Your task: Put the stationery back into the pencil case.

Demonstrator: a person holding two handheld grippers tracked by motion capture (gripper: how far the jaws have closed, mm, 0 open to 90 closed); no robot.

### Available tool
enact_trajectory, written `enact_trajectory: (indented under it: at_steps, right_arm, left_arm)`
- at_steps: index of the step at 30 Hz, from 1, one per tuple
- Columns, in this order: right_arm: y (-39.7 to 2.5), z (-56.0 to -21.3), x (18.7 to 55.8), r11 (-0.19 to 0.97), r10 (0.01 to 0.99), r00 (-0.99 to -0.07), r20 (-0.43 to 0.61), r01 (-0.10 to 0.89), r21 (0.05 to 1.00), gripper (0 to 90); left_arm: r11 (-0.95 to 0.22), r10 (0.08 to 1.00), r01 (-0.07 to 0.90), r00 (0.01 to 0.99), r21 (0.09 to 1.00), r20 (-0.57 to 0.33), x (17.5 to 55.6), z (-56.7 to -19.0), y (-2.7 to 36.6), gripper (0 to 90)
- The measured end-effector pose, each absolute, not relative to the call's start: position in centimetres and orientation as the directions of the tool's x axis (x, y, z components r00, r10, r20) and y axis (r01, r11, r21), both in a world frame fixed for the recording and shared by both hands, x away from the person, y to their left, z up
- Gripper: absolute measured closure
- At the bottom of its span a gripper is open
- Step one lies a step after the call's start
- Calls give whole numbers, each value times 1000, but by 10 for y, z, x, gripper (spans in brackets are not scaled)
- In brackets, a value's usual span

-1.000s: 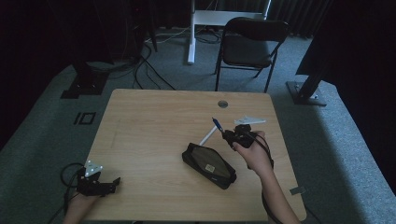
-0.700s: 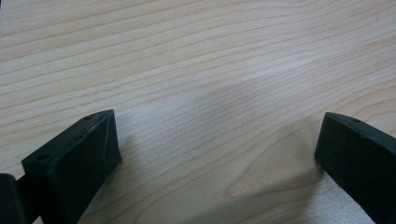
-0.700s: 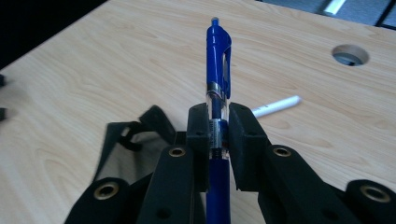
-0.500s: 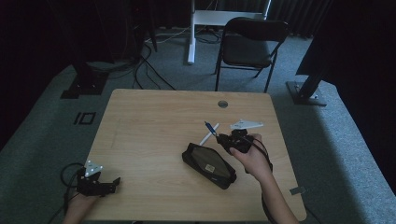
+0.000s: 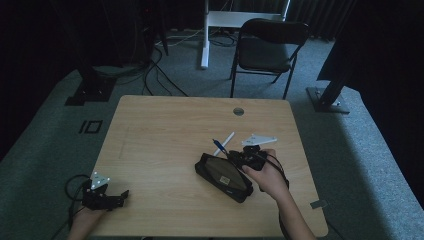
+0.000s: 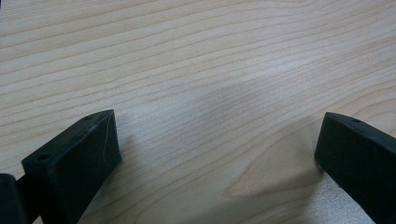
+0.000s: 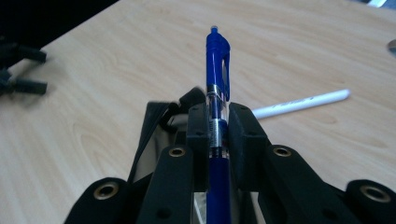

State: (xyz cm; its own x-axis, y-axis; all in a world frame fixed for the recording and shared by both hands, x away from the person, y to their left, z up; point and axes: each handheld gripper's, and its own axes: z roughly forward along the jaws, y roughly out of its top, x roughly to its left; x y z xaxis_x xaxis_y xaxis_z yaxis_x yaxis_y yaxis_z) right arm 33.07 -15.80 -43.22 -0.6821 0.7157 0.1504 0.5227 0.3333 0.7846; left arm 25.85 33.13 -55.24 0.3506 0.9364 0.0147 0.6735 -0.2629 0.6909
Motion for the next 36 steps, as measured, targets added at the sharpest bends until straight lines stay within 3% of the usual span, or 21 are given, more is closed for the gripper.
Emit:
enact_trajectory:
  at_steps: [36]
  right_arm:
    - [-145,-466,320,443,634,-751,187,550,708,793]
  left_arm:
    - [-262,937,673,350,691,14,259,-552,331,1]
